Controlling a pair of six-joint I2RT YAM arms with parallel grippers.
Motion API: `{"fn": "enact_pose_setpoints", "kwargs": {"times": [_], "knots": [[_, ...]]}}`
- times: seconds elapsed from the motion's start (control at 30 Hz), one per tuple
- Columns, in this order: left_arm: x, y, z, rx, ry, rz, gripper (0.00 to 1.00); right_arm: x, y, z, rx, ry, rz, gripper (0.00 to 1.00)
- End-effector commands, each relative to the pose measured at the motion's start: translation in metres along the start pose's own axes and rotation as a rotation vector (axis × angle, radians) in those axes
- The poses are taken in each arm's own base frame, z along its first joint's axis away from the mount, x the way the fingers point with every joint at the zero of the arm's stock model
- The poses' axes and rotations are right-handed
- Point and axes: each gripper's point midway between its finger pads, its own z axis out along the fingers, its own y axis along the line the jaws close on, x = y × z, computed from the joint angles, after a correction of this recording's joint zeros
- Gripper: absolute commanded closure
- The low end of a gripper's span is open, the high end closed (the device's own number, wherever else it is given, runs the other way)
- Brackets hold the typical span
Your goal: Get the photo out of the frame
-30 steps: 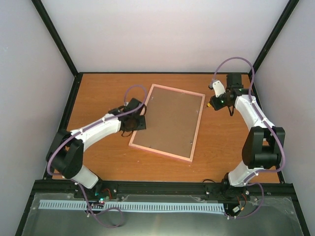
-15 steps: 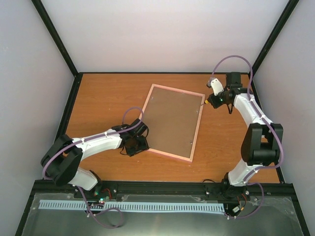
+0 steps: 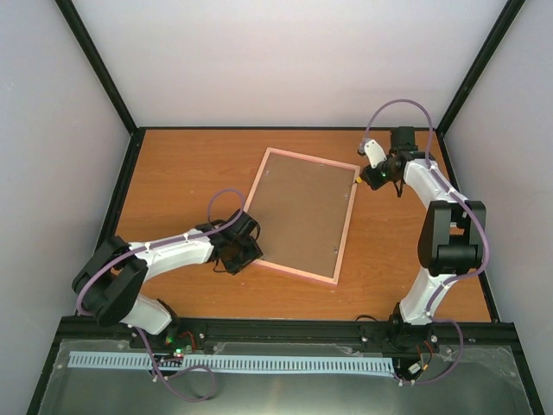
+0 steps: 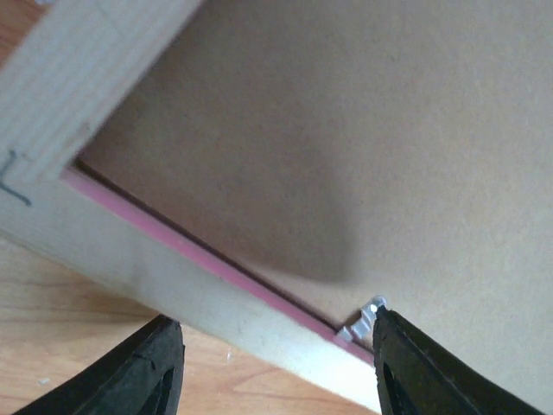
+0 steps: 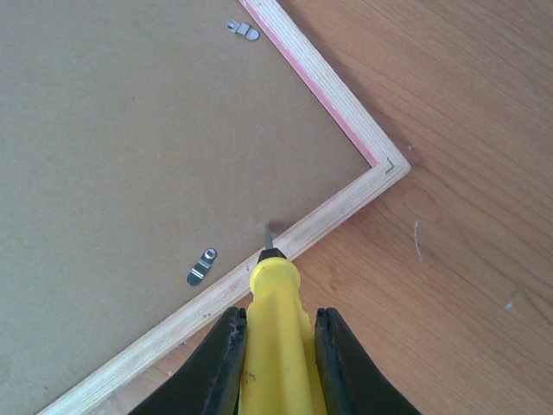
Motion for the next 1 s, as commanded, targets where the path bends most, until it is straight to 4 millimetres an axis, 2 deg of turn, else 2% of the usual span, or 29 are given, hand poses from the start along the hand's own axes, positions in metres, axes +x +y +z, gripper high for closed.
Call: {"fn": "enact_pose_setpoints", "kwargs": {"times": [0.0, 0.27, 0.37, 0.53, 0.63, 0.77, 0.97], "knots": [[-0.017, -0.002, 0.006, -0.001, -0.045, -0.092, 0.41, 0.007, -0.006, -0.006, 0.066, 0.042, -0.092, 0.97], [-0.034, 0.011, 0.023, -0.066, -0.041, -0.089, 0.54, 0.048, 0.029, -0.015, 0.02, 0.129, -0.176, 0.97], [-0.044, 0.018, 0.025, -0.088, -0.06, -0.078, 0.63, 0.06, 0.043, -0.022, -0.004, 0.149, -0.194, 0.97], [-0.072, 0.024, 0.025, -0.111, -0.097, -0.005, 0.79, 0.075, 0.074, -0.04, -0.062, 0.165, -0.227, 0.97], [-0.091, 0.021, 0.026, -0.103, -0.098, 0.067, 0.91, 0.084, 0.096, -0.048, -0.105, 0.179, -0.254, 0.97], [-0.114, 0.012, 0.036, -0.109, -0.082, 0.212, 0.99, 0.085, 0.126, -0.062, -0.162, 0.171, -0.275, 0.97], [-0.141, -0.007, 0.042, -0.1, -0.094, 0.453, 0.99, 0.079, 0.168, -0.085, -0.252, 0.138, -0.291, 0.97]]}}
